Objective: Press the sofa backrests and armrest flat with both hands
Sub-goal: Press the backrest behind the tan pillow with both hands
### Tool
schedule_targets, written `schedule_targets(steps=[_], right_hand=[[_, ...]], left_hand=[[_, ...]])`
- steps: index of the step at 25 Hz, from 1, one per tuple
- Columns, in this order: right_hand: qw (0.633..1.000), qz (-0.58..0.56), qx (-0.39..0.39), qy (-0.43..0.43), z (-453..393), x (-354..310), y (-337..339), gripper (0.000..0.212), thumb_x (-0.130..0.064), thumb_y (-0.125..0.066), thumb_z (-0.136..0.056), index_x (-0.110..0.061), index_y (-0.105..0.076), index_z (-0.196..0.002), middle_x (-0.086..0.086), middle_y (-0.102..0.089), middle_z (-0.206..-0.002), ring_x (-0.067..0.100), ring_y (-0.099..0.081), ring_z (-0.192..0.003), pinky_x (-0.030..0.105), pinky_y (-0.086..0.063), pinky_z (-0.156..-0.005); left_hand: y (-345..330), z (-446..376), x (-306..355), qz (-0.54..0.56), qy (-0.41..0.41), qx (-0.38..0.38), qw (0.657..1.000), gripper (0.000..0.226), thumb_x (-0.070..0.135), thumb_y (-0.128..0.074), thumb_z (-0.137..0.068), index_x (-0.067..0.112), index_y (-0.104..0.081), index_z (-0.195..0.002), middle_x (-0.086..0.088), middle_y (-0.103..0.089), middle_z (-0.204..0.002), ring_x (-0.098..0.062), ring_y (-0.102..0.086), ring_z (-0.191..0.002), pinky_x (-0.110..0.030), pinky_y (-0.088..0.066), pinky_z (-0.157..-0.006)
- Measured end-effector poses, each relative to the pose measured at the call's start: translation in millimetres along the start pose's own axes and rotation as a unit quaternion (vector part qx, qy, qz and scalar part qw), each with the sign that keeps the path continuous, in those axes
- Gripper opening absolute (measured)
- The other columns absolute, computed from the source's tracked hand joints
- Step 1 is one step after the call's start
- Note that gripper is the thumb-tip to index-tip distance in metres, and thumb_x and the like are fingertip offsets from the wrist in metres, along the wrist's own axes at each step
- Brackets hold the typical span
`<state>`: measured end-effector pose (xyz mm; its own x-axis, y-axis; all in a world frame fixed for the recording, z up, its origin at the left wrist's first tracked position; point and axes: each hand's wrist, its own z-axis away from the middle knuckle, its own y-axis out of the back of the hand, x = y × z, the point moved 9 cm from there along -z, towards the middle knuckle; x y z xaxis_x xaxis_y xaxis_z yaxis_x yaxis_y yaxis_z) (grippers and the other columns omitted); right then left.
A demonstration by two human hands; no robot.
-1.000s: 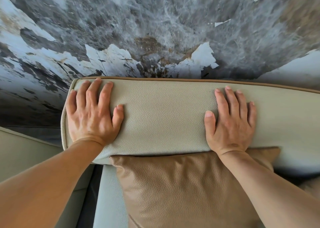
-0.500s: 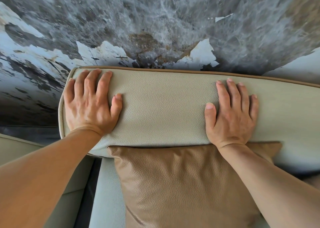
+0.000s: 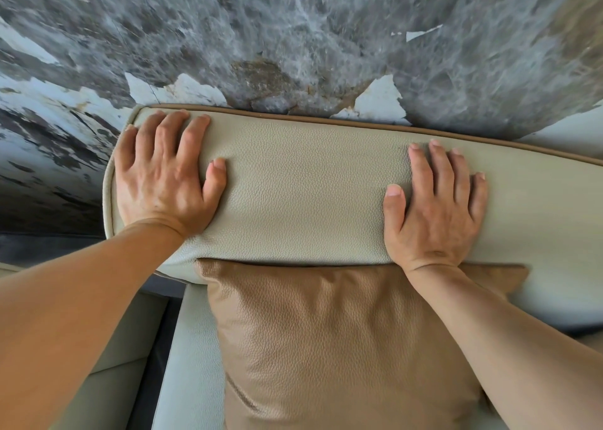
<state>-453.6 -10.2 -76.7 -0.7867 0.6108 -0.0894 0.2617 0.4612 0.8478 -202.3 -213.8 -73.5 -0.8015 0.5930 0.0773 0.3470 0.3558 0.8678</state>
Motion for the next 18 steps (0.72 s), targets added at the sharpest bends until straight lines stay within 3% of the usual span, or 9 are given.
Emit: schedule_targets(steps=[18], right_hand=[[1.0,0.021,-0.011,-0.013,-2.8,-0.5,-0.8,0.06,-0.049,-0.027,-0.092,-0.021,-0.04,-0.144,0.006,-0.041,-0.15,0.03,-0.032,-0.139,0.05,-0.014,-0.115]], left_hand=[[-2.6,-6.1,2.9,0.007,0.001,-0.047,0.999,0.062,0.052,-0.03,-0.09,0.016,-0.043,-0.138,-0.013,-0.046,-0.142,-0.036,-0.036,-0.134,-0.054,-0.023,-0.111]])
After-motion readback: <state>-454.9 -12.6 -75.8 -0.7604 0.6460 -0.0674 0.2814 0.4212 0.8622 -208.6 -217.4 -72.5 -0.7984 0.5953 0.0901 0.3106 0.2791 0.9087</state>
